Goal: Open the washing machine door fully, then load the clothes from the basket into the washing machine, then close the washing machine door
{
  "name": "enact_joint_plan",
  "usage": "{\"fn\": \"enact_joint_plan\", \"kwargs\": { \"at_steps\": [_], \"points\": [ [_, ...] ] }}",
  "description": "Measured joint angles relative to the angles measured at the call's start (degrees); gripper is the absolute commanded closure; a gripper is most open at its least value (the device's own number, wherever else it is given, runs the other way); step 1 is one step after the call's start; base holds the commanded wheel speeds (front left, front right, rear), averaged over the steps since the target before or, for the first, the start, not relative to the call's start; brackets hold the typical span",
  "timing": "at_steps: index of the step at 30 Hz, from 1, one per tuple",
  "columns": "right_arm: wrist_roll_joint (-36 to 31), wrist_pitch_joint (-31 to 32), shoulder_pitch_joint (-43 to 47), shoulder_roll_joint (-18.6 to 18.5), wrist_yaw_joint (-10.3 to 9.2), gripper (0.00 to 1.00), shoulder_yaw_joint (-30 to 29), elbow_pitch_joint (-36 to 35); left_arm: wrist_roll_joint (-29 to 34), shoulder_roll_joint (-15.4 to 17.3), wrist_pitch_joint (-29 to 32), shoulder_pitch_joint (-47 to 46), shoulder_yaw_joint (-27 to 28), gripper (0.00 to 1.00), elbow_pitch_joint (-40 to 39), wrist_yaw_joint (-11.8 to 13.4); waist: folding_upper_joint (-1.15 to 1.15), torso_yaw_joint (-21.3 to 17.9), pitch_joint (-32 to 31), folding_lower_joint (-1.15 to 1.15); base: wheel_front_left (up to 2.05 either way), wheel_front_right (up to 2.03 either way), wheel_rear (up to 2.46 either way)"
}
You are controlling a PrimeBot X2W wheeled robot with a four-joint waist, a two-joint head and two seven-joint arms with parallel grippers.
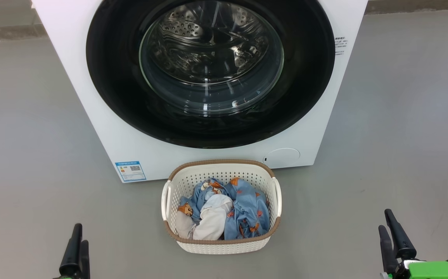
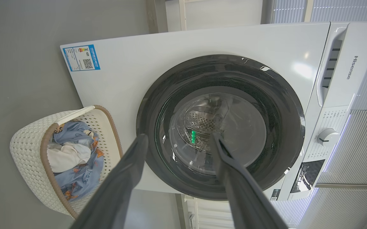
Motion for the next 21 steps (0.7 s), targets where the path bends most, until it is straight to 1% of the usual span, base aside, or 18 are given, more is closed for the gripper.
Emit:
{"fn": "enact_joint_plan", "kwargs": {
  "at_steps": [5,13,21],
  "points": [
    [-1.1,-0.9,0.0,-0.4,0.0,0.0,0.8,-0.2,0.7,0.2,-0.6,0.0,-0.5,0.0,-0.2,0.0,0.0,0.0,0.0,0.0,0.0,0.0,0.0],
    [-2.9,-2.6,-1.2,-1.7,0.0,0.0,1.7,-0.4,4.6,0.6,-2.2,-0.8,-0.6,0.0,-0.6,0.0,0.0,0.0,0.0,0.0,0.0,0.0,0.0],
    [-7.0,-4.2,-1.2,-2.9,0.0,0.0,3.4,-0.3,10.9,0.5,-3.3,-0.9,-0.6,0.0,-1.0,0.0,0.0,0.1,0.0,0.0,0.0,0.0,0.0]
  ]
}}
